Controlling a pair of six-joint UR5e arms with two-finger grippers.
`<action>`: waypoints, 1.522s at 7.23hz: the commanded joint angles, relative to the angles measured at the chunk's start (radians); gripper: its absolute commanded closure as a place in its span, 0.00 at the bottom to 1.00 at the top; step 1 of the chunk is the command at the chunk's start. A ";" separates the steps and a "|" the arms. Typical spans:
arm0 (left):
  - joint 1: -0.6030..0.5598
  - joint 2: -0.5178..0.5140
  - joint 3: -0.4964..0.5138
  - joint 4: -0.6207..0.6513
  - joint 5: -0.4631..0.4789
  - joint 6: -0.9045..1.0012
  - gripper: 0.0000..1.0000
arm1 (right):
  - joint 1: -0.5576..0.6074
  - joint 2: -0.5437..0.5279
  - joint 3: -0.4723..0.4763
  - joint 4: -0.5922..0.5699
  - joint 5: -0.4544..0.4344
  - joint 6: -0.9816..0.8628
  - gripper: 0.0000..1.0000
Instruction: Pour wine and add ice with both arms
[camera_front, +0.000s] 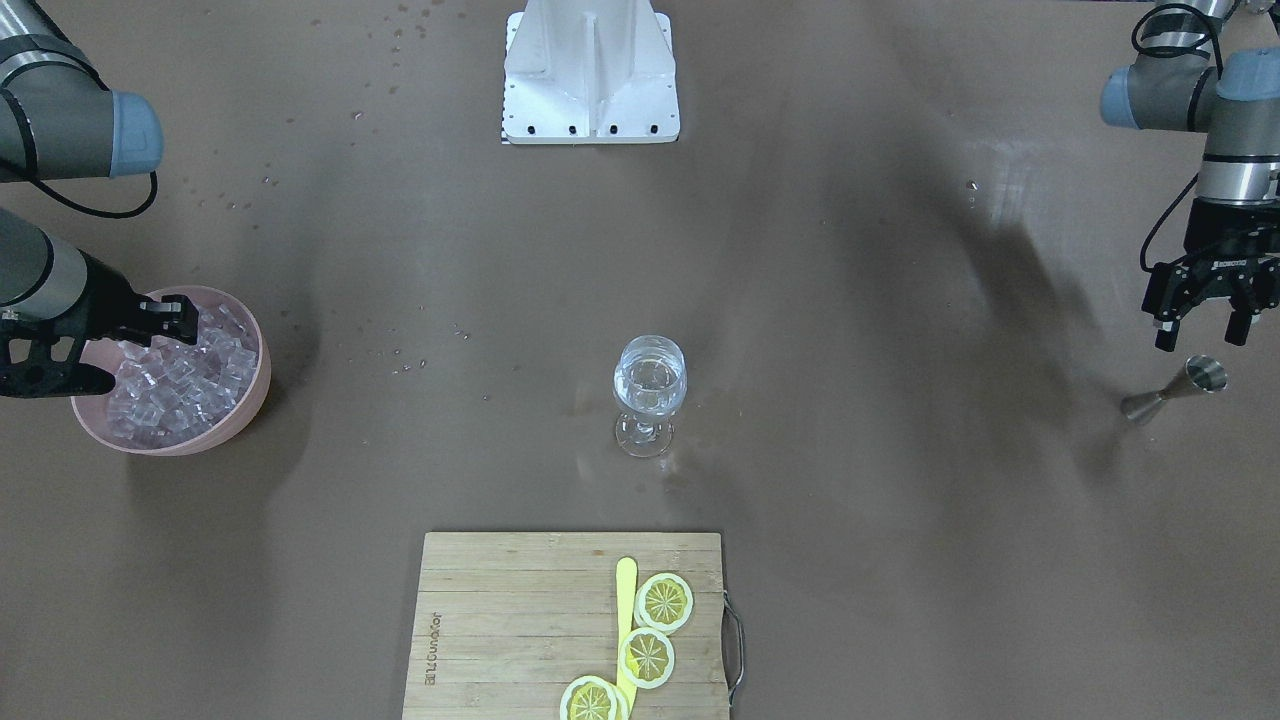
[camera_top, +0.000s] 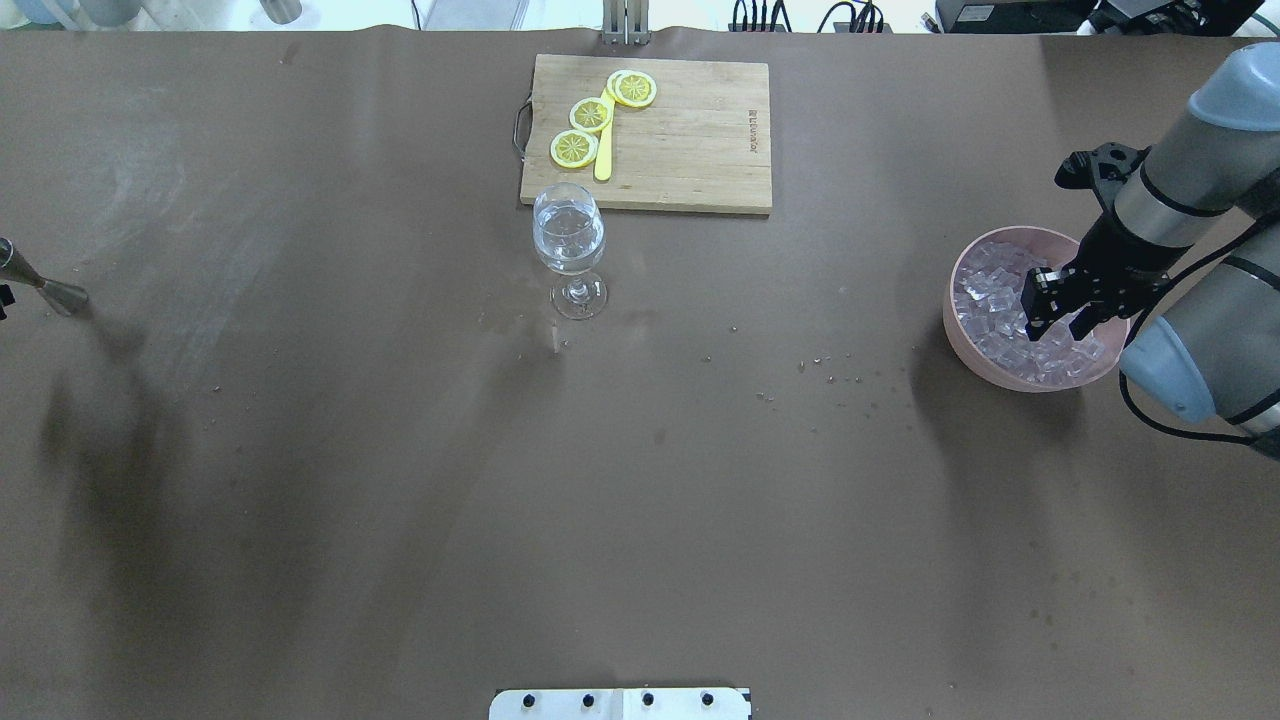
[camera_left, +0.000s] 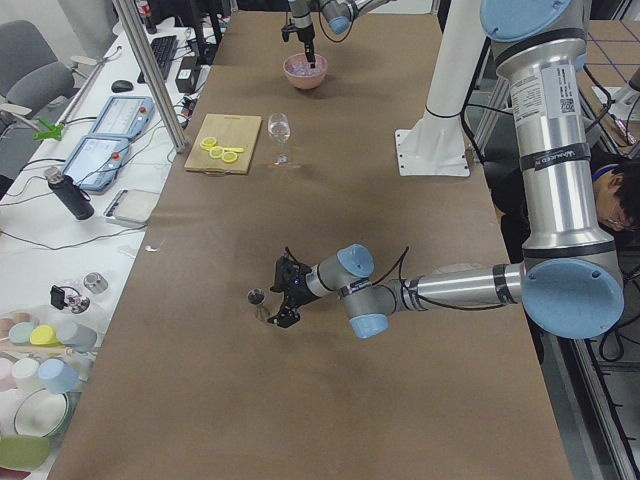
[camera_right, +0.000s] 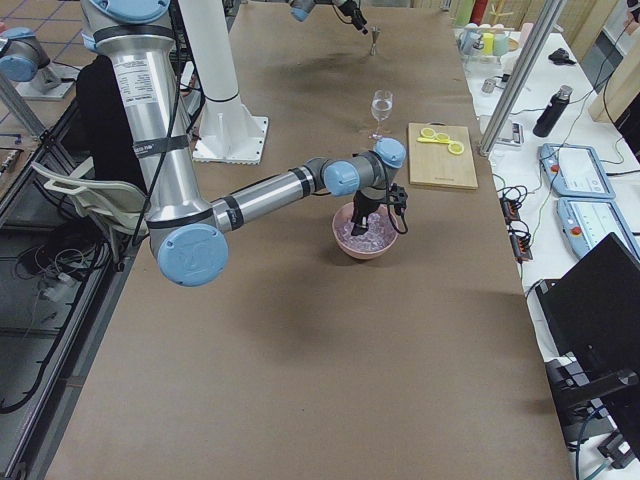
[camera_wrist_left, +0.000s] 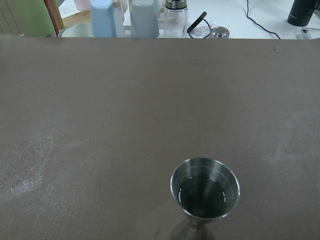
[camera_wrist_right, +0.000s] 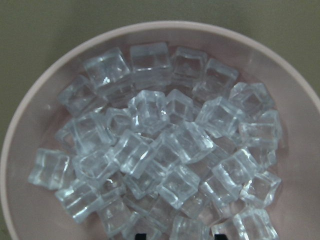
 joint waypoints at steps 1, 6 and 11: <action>0.037 -0.044 0.058 -0.007 0.052 -0.024 0.04 | -0.011 -0.001 -0.009 0.000 -0.001 -0.001 0.45; 0.077 -0.078 0.139 -0.078 0.147 -0.118 0.07 | -0.020 -0.014 -0.023 0.000 0.001 -0.001 0.47; 0.181 -0.067 0.156 -0.093 0.397 -0.133 0.07 | -0.023 -0.015 -0.031 0.002 0.006 -0.001 0.70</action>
